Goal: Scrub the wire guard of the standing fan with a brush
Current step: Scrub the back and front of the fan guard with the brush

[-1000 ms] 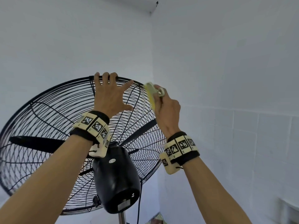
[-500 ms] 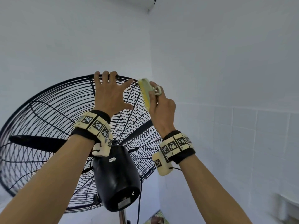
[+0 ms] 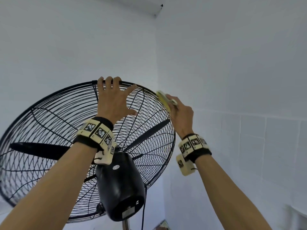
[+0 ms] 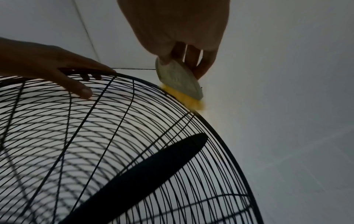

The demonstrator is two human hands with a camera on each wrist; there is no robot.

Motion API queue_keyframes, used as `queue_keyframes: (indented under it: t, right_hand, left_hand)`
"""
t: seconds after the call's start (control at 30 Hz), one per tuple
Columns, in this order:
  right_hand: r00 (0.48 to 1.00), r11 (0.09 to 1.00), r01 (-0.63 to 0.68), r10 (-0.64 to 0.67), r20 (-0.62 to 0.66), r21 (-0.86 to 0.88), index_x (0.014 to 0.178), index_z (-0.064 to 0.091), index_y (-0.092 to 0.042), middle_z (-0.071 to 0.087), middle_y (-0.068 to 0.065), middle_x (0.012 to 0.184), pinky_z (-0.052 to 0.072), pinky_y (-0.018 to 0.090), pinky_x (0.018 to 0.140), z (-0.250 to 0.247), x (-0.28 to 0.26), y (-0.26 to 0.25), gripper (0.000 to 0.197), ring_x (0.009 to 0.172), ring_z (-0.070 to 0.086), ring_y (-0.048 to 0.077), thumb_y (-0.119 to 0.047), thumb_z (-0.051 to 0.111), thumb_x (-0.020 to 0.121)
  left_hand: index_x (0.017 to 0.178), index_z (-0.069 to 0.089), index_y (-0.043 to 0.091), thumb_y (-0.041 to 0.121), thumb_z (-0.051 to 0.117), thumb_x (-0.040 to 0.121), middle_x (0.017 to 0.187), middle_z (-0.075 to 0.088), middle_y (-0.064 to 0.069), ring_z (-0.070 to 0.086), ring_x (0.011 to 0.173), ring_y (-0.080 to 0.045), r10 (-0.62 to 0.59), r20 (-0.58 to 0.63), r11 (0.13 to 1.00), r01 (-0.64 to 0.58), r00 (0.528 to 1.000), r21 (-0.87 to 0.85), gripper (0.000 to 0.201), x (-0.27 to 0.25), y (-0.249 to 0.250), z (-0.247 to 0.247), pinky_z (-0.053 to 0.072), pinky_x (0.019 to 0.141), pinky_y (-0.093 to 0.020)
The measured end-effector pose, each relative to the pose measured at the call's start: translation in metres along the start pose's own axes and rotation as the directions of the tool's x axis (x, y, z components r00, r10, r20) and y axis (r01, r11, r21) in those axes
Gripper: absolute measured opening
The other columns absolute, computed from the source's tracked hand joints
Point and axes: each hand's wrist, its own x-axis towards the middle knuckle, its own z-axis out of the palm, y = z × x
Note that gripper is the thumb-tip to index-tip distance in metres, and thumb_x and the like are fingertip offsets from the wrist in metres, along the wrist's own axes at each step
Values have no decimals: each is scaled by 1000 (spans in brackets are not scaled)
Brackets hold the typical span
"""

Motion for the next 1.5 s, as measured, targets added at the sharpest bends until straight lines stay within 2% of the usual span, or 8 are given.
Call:
queue_keyframes:
  t: [0.2, 0.3, 0.43, 0.77, 1.03, 1.23, 1.4, 1.5]
  right_hand:
    - [1000, 997, 23, -23, 2, 75, 132, 66, -32, 70, -1, 68, 42, 24, 50, -4, 8, -5, 30, 48, 56, 13, -34, 51, 107]
    - [996, 983, 88, -85, -29, 161, 133, 67, -29, 70, -3, 69, 37, 10, 49, 7, 21, -14, 30, 46, 51, 12, -29, 56, 105]
    - [998, 982, -58, 60, -7, 181, 131, 68, -26, 72, -3, 78, 40, 13, 49, 5, -18, 19, 29, 51, 58, 19, -17, 59, 105]
    - [995, 973, 96, -92, -31, 210, 132, 67, -24, 62, -26, 76, 33, 5, 54, 11, 7, -16, 36, 46, 44, 1, -7, 62, 101]
    - [996, 998, -55, 56, -65, 12, 130, 67, -25, 69, 1, 67, 35, 11, 48, -11, -18, 14, 27, 48, 55, 16, -28, 52, 108]
    - [928, 914, -362, 372, 22, -185, 136, 57, -13, 70, 16, 101, 33, 31, 73, -8, -9, -5, 33, 91, 58, 31, -28, 42, 110]
    - [1000, 1000, 26, -26, 14, 10, 126, 67, -20, 70, -2, 69, 47, 21, 52, 0, 22, -60, 27, 51, 62, 14, -30, 50, 108]
    - [999, 999, -10, 12, -34, 46, 124, 68, -22, 71, -5, 74, 39, 5, 53, -6, 34, -65, 25, 52, 57, 3, -29, 52, 107]
  left_hand:
    - [153, 44, 45, 87, 74, 59, 148, 43, -15, 35, 139, -41, 5, 8, 1000, -5, 1000, -9, 107, 1, 3, -1, 15, 122, -62]
    - [151, 47, 44, 85, 76, 58, 147, 44, -15, 36, 139, -42, 3, -10, 1000, -4, 1000, -20, 106, 0, 3, -1, 15, 122, -63]
    - [152, 47, 43, 84, 76, 59, 147, 44, -15, 36, 138, -42, 3, -5, 1000, -3, 1000, -31, 105, -2, 0, -3, 15, 122, -62]
    - [151, 48, 41, 84, 76, 59, 146, 44, -17, 38, 137, -43, 9, -23, 1000, -9, 1000, -25, 106, -5, -2, -4, 17, 121, -63]
    - [152, 46, 42, 84, 75, 62, 148, 43, -16, 37, 138, -41, 9, -5, 1000, -9, 1000, -14, 104, -1, 3, -4, 16, 122, -63]
    - [153, 44, 43, 84, 74, 63, 148, 42, -15, 35, 139, -42, 0, -6, 1000, 0, 1000, -16, 103, -6, 1, -7, 15, 122, -63]
    - [154, 41, 44, 84, 74, 64, 150, 41, -15, 34, 140, -42, -7, 1, 1000, 7, 1000, -2, 104, -5, 2, -8, 15, 122, -63]
    - [154, 41, 43, 84, 73, 64, 150, 41, -16, 34, 140, -42, 0, 1, 1000, 0, 1000, 3, 104, -6, 3, -8, 15, 123, -63]
